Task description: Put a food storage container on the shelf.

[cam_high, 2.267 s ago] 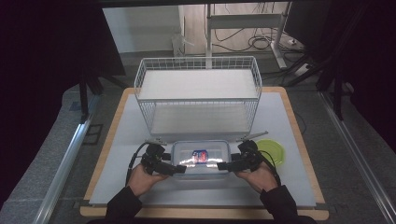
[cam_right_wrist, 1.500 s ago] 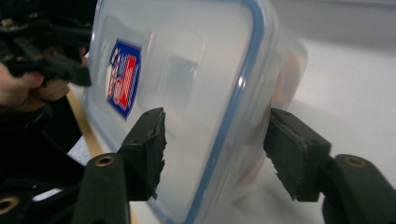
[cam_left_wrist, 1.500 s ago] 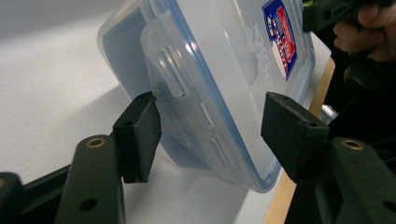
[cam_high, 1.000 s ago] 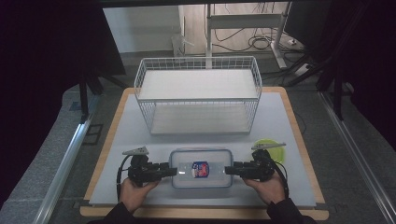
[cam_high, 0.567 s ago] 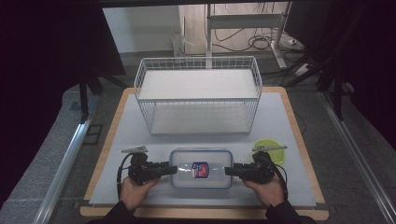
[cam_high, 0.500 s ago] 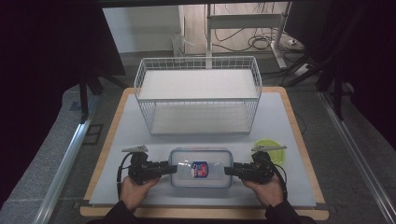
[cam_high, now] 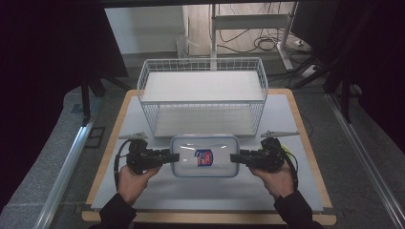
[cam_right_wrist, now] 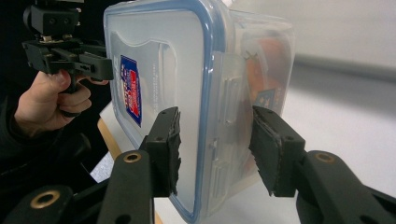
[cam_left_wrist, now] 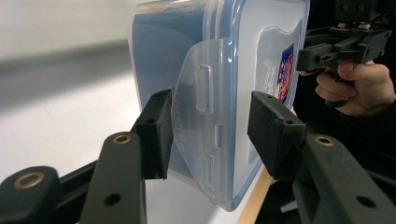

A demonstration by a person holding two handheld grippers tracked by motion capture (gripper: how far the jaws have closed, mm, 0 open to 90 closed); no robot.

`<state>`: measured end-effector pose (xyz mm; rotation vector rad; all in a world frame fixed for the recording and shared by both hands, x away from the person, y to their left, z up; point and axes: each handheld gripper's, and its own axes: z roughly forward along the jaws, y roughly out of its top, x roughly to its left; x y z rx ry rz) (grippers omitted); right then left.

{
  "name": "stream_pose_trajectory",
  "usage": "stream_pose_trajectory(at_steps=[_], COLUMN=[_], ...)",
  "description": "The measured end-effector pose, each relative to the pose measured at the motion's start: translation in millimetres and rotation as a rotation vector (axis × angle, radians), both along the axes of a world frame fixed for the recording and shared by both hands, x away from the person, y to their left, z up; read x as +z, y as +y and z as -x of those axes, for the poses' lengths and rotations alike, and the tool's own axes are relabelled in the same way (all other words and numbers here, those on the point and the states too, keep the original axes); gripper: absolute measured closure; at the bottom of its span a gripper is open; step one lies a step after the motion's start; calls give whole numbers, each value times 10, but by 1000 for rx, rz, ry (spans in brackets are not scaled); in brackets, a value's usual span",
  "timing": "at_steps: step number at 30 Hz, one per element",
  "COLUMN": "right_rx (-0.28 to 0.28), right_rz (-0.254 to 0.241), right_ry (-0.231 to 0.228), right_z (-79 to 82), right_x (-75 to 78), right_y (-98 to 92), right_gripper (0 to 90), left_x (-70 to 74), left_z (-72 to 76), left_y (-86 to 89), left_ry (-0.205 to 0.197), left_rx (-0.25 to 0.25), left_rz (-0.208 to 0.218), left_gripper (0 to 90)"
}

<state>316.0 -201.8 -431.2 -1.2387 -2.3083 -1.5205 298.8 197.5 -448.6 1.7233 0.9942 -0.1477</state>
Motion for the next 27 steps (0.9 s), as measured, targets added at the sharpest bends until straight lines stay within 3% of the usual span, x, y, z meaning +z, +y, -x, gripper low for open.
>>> stream_pose_trajectory(at_steps=[8, 15, 27], right_rx=[1, -6, -16], right_rz=[-34, -45, -53], right_ry=[-27, -64, -98], right_z=[-180, -373, -729], right_x=[310, 627, 1025], right_y=[21, 50, 110], right_gripper=[537, 537, 540], left_x=[433, 721, 989], left_z=[-186, -375, -733], left_y=[24, 56, 122], left_ry=[-46, -70, -78], left_rx=[11, 12, 7], left_rz=[-15, -15, 16], left_gripper=[516, 516, 516])
